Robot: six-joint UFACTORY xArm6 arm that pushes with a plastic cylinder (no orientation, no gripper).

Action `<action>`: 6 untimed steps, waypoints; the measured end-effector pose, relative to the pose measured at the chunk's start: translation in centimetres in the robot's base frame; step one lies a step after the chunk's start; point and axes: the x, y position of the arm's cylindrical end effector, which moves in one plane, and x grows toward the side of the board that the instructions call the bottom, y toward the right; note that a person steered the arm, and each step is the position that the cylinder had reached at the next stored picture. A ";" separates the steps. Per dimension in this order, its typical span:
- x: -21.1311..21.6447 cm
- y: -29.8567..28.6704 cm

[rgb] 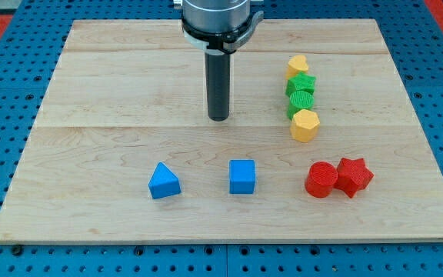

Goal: Push yellow hexagon slightly right

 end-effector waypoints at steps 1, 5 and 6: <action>0.9 0.0; 2.9 8.3; 2.9 12.3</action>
